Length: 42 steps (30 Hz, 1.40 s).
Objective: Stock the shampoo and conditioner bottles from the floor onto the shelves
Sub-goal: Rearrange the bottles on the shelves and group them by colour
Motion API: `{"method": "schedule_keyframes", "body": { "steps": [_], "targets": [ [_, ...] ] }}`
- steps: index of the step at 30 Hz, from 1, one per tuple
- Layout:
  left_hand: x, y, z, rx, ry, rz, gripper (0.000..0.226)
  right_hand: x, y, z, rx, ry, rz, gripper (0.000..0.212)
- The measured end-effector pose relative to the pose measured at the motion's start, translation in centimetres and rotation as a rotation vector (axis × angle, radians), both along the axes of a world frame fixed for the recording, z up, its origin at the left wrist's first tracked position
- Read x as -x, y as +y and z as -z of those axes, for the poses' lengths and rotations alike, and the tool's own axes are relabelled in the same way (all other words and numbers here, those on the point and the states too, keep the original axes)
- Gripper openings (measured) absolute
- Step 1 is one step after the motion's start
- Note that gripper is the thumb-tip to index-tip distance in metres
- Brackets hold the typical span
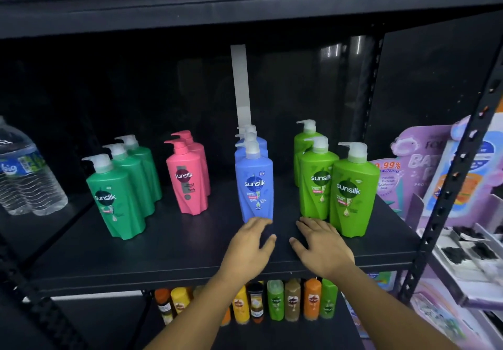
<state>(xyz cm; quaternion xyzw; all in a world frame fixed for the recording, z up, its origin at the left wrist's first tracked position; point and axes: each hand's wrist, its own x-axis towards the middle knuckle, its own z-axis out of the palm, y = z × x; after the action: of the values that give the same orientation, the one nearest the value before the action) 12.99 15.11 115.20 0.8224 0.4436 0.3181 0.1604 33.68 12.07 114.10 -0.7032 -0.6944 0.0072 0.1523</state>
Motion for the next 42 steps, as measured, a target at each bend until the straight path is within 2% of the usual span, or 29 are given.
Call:
{"method": "schedule_keyframes", "body": {
  "steps": [3, 7, 12, 17, 19, 21, 22, 24, 26, 28, 34, 38, 42],
  "targets": [
    [-2.0, 0.5, -0.3, -0.008, 0.134, 0.117, 0.039, -0.4, 0.0, 0.0, -0.016, 0.068, -0.036, 0.064],
    [-4.5, 1.4, -0.4, 0.056, 0.244, 0.168, 0.044, -1.1, -0.7, 0.0, -0.052, 0.115, -0.094, 0.058],
    [-5.0, 2.0, 0.7, 0.041, 0.464, 0.209, 0.056, -1.8, -2.7, 1.1, -0.155, 0.068, -0.137, 0.049],
    [-5.2, 2.3, 0.8, 0.02, 0.54, 0.203, 0.059, -1.9, -5.0, 1.6, -0.347, 0.124, -0.007, 0.03],
    [-5.2, 2.3, 0.7, 0.032, 0.526, 0.202, 0.059, -2.2, -5.6, 1.3, -0.38, 0.236, 0.096, 0.019],
    [-5.1, 2.3, 0.6, 0.042, 0.507, 0.202, 0.059, -2.6, -5.6, 0.6, -0.401, 0.455, 0.216, 0.012],
    [-5.1, 2.3, 0.6, 0.049, 0.5, 0.202, 0.058, -2.9, -5.4, 0.3, -0.424, 0.569, 0.296, 0.019],
    [-5.1, 2.3, 0.7, 0.06, 0.482, 0.198, 0.058, -3.8, -4.7, -0.5, -0.498, 0.717, 0.436, 0.047],
    [-5.0, 2.3, 0.7, 0.074, 0.458, 0.19, 0.058, -4.8, -3.6, -0.9, -0.537, 0.73, 0.488, 0.076],
    [-4.9, 2.3, 0.7, 0.083, 0.433, 0.186, 0.058, -5.6, -2.6, -1.2, -0.485, 0.723, 0.488, 0.091],
    [-5.0, 2.4, 0.8, 0.139, 0.354, 0.183, 0.058, -6.7, -1.6, -0.8, -0.337, 0.795, 0.434, 0.079],
    [-6.1, 2.7, -0.2, 0.277, 0.085, 0.146, 0.071, -7.3, -1.9, -0.6, -0.259, 0.8, 0.349, 0.08],
    [-9.2, 4.5, -0.6, 0.306, -0.163, 0.119, 0.086, -7.8, -1.7, -0.3, -0.216, 0.815, 0.319, 0.08]
  ]
}}
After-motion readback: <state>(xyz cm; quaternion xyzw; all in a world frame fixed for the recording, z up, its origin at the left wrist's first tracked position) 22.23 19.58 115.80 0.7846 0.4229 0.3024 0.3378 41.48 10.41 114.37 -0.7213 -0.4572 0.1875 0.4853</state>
